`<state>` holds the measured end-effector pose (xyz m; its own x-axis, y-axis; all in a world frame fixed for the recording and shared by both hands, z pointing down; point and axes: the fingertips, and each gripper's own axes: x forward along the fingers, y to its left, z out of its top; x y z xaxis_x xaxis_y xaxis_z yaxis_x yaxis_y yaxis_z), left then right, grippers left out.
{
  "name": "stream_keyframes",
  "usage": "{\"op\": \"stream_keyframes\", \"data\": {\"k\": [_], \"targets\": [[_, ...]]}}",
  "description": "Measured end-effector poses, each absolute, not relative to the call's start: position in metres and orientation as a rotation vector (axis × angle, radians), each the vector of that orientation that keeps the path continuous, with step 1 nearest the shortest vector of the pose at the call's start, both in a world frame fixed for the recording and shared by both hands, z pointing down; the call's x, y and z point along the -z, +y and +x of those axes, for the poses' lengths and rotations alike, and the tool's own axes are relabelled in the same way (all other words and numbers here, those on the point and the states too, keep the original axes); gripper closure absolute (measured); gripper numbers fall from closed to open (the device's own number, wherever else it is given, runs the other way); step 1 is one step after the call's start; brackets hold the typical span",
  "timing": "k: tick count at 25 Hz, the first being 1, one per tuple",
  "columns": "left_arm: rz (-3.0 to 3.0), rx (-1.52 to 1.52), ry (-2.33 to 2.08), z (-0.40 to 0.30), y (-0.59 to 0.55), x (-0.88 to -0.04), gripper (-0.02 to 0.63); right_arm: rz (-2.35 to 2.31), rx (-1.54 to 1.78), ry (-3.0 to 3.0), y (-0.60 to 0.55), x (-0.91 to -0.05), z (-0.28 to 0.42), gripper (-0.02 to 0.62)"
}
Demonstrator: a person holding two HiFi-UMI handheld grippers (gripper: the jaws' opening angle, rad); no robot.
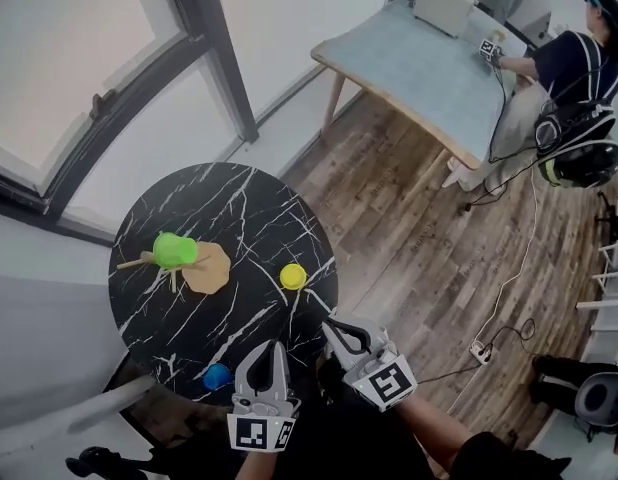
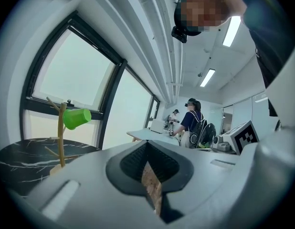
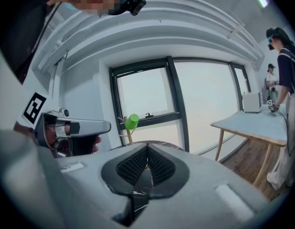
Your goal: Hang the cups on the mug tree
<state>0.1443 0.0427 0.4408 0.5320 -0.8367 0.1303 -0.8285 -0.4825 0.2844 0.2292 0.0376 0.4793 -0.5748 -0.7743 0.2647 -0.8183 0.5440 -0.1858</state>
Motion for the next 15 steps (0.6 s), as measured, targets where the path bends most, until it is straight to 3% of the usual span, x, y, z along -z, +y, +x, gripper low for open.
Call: {"op": "stream_keyframes", "data": {"k": [15], "targets": [[2.434,-0.078,-1.355,0.142,0.006,-0.532,0.606,1.373,-0.489,-2.569,0.005,-0.533,0.228,0.591]]}}
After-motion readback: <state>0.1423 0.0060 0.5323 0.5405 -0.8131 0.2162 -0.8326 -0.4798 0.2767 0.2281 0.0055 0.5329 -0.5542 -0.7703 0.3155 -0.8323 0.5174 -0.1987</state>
